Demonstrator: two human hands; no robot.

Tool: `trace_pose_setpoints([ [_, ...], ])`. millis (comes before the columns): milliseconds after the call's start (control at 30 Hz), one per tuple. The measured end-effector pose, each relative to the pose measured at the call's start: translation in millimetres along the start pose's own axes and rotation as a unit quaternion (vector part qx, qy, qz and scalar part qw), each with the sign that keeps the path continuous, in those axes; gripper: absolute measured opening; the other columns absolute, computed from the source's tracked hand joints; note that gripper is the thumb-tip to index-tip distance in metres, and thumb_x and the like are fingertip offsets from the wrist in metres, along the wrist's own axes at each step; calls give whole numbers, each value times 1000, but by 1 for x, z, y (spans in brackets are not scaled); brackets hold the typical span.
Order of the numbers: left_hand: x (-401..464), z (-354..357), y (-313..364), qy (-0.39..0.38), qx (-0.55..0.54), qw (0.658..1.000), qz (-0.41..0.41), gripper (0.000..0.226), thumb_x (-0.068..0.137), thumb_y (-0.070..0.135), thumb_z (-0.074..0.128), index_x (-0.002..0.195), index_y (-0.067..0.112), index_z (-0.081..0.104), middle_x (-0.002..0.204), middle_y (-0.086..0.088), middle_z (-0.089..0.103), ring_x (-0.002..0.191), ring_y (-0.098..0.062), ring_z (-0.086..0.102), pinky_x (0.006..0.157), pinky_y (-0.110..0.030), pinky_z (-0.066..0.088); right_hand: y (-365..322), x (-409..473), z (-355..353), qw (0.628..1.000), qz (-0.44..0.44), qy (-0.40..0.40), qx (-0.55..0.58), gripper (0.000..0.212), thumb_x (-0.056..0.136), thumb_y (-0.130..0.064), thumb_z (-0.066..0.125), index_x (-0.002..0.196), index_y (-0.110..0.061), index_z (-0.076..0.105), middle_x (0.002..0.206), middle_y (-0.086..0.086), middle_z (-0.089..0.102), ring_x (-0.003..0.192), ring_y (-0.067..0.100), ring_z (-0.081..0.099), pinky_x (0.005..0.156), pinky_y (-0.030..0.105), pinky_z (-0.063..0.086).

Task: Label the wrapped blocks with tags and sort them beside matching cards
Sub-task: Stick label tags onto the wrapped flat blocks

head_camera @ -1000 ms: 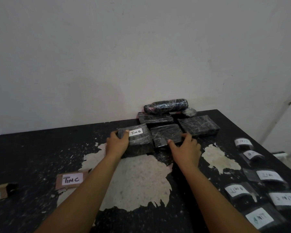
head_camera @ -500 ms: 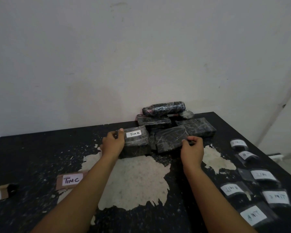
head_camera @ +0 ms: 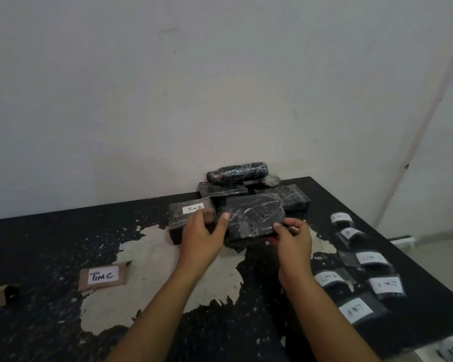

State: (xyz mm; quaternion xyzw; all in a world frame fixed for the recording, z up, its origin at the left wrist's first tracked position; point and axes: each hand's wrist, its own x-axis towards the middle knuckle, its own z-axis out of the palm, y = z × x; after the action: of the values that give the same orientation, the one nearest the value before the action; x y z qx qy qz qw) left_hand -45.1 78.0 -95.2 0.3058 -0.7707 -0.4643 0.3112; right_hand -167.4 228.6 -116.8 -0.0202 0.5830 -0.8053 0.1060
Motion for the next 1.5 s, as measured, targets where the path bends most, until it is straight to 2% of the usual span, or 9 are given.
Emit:
trace_pose_setpoints([
  [100, -19, 15, 6, -100, -106, 978, -151, 79, 81, 84, 63, 136, 30, 53, 128, 3, 69, 112, -19, 72, 94, -39, 61, -4, -13, -16, 998, 12, -52, 17, 18, 103, -4, 71, 115, -16, 64, 123, 16, 73, 107, 29, 78, 94, 43, 65],
  [167, -27, 23, 3, -129, -206, 950, -197, 74, 82, 75, 72, 131, 21, 64, 122, -4, 78, 102, -27, 81, 90, -44, 67, -7, -22, -28, 995, 28, -91, 41, 18, 103, -1, 69, 118, -10, 62, 121, 18, 75, 104, 30, 79, 90, 40, 66],
  [300, -43, 35, -3, -126, -281, 936, -169, 40, 97, 44, 76, 129, 22, 72, 121, -3, 82, 104, -23, 81, 77, -39, 67, -7, -29, -52, 989, 28, -147, -18, 21, 102, -6, 74, 118, -16, 65, 124, 16, 76, 107, 33, 81, 96, 49, 66],
  [567, -53, 49, -10, -111, -286, 936, -173, 39, 96, 45, 79, 129, 26, 70, 126, 0, 79, 116, -25, 76, 74, -39, 66, -20, -16, -103, 951, -95, -161, -246, 40, 104, -3, 61, 113, -42, 67, 108, -12, 78, 93, 20, 78, 89, 52, 66],
  [633, -54, 53, -7, -116, -283, 937, -172, 35, 98, 43, 76, 128, 26, 69, 122, 3, 81, 112, -21, 78, 73, -37, 66, -25, -11, -117, 909, -135, -183, -349, 46, 103, -1, 60, 121, -44, 64, 113, -19, 72, 101, 9, 71, 94, 47, 64],
  [767, -55, 59, -3, -127, -282, 935, -171, 31, 100, 40, 75, 128, 26, 69, 117, 3, 82, 107, -19, 80, 75, -38, 67, -40, 5, -150, 742, -201, -250, -589, 60, 96, -12, 67, 141, -49, 53, 139, -27, 50, 135, 5, 38, 119, 34, 39],
  [1000, -60, 73, -4, -128, -284, 934, -174, 34, 99, 39, 76, 129, 25, 71, 120, 0, 81, 110, -23, 79, 73, -39, 66, -52, 16, -170, 696, -157, -257, -652, 74, 92, -30, 79, 155, -50, 45, 155, -24, 42, 154, 11, 23, 129, 46, 29],
  [1200, -64, 79, -1, -138, -271, 937, -173, 35, 99, 41, 77, 130, 26, 71, 120, 1, 81, 110, -22, 79, 74, -39, 66, -44, 20, -171, 675, -211, -227, -669, 56, 98, -35, 72, 149, -46, 53, 143, -21, 50, 145, 13, 32, 119, 36, 33],
  [1500, -61, 76, 1, -123, -260, 942, -171, 32, 100, 39, 75, 129, 25, 71, 116, 1, 83, 103, -22, 81, 74, -39, 66, -39, 29, -168, 664, -296, -181, -663, 18, 102, -53, 63, 110, -40, 73, 120, -23, 59, 128, 10, 42, 105, 31, 27],
])
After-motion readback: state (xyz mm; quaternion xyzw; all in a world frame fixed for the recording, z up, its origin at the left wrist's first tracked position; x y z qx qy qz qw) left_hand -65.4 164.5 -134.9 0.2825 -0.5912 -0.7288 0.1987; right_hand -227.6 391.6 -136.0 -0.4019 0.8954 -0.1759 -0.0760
